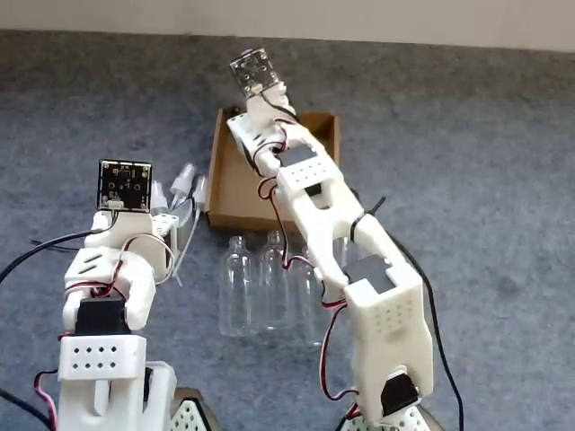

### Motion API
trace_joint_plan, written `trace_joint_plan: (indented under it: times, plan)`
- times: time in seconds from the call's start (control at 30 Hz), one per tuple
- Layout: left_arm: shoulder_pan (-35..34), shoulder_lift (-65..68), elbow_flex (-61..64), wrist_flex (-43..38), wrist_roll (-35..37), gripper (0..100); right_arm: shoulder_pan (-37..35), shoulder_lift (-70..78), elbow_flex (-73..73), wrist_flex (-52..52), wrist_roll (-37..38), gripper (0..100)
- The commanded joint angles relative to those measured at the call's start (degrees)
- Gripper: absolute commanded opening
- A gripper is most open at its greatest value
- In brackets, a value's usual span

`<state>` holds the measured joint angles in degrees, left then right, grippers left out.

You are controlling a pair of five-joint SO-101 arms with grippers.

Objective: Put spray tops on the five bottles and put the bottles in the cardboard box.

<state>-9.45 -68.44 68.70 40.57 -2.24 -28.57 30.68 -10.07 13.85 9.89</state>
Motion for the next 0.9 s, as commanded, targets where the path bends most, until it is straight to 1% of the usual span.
trace_joint_plan:
  times: [0.0,0.27,0.43,0.67,0.77,0.87]
  plan:
    - [-0.4,0.0,-0.4,-1.2,0.4,24,-0.4,-1.9,-4.7,3.2,0.6,23.2]
    - [-0.3,0.0,-0.4,-1.2,0.4,24,-1.8,-1.7,-8.3,3.7,0.5,23.2]
    - [-0.3,0.1,-0.4,-1.2,0.4,24,-2.6,-1.6,-10.9,7.1,0.5,23.2]
    - [-0.3,0.1,-0.4,-1.2,0.4,24,-2.7,-1.8,-20.1,14.5,0.4,23.2]
    - [-0.3,0.1,-0.4,-1.2,0.4,24,-2.7,-1.8,-25.7,19.5,0.4,23.2]
    - [-0.3,0.1,-0.4,-1.2,0.4,24,-2.7,-1.8,-32.0,26.6,0.4,23.2]
